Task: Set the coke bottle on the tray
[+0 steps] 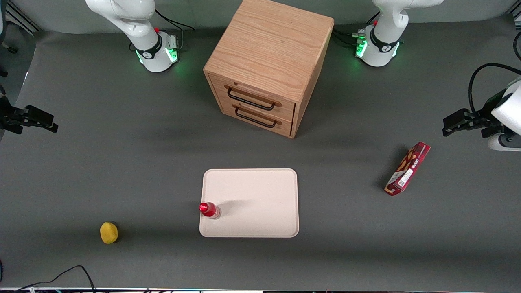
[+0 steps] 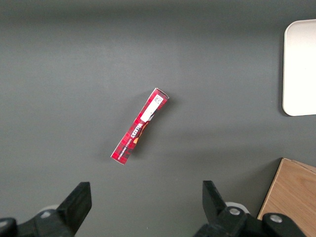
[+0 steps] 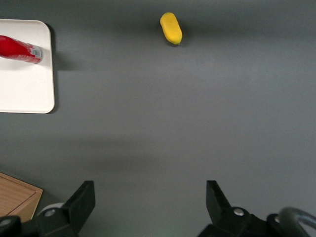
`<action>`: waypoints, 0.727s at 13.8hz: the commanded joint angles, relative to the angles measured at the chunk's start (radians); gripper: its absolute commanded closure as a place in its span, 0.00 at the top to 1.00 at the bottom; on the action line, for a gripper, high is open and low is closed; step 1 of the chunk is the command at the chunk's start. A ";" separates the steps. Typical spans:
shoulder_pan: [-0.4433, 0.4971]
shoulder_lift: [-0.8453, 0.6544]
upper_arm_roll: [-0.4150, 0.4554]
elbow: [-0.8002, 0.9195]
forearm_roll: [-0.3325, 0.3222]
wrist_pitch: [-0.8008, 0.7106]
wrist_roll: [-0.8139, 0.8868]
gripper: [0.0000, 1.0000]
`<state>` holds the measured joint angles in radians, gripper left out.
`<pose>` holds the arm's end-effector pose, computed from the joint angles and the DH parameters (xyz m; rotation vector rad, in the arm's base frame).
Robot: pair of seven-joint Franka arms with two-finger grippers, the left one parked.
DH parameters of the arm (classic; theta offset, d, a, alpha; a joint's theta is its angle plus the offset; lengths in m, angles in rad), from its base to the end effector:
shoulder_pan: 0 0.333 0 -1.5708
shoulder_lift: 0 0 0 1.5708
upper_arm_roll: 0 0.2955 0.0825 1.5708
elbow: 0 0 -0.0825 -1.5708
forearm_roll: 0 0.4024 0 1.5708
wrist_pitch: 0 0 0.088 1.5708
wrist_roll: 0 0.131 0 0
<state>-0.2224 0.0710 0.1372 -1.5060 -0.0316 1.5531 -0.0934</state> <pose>0.5881 -0.0569 0.5692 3.1216 0.0121 -0.0392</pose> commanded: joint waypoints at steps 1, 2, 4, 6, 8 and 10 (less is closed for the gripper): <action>-0.005 0.003 0.019 0.000 -0.010 0.004 0.010 1.00; -0.005 0.003 0.021 0.000 -0.007 0.004 0.047 1.00; 0.000 0.004 0.030 0.001 -0.010 0.004 0.099 1.00; 0.000 0.004 0.041 0.000 -0.008 0.002 0.101 1.00; 0.000 0.001 0.058 0.003 -0.008 -0.001 0.101 1.00; 0.000 0.006 0.061 0.000 -0.008 -0.001 0.098 1.00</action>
<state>-0.2210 0.0773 0.1889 -1.5057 -0.0316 1.5534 -0.0181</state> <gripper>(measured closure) 0.000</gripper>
